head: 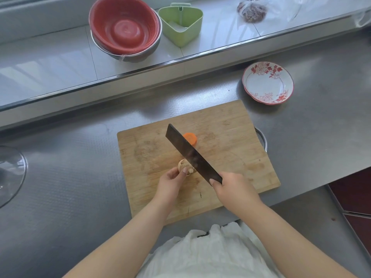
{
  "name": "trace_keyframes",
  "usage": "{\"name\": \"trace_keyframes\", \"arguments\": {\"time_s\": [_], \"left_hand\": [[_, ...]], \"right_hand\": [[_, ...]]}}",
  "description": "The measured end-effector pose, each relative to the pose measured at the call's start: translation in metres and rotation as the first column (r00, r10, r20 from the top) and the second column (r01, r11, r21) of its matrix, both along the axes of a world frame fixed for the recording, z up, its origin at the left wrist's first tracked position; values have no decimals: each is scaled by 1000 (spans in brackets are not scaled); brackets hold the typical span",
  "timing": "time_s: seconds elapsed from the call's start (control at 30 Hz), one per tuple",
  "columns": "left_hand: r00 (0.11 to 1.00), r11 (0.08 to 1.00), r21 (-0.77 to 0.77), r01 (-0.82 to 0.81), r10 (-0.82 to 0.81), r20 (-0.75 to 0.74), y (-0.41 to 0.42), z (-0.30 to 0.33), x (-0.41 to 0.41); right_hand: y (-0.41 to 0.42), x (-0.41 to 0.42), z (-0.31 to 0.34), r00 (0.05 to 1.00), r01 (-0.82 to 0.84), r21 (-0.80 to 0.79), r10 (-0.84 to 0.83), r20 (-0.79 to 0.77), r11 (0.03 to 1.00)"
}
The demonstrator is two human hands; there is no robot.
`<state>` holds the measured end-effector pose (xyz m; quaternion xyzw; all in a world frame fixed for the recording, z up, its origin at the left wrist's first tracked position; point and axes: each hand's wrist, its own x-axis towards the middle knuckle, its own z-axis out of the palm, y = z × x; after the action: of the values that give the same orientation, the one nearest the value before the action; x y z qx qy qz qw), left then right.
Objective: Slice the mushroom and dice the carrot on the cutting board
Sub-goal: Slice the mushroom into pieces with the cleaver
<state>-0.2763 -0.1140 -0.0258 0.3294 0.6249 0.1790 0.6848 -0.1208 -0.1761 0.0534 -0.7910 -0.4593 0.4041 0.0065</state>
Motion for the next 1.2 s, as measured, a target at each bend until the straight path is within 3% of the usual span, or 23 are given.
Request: {"name": "trace_keyframes", "arguments": {"time_s": [0.5,1.2], "left_hand": [[1000,1000,15,10,-10,1,1,-3,-1],[999,1000,1,-10,10,-34,0,-11,-1]], "right_hand": [[4,-2,-1,996,-70,8,70,57,998],[30,-4,-9,971,-177,-149,197,133,973]]}}
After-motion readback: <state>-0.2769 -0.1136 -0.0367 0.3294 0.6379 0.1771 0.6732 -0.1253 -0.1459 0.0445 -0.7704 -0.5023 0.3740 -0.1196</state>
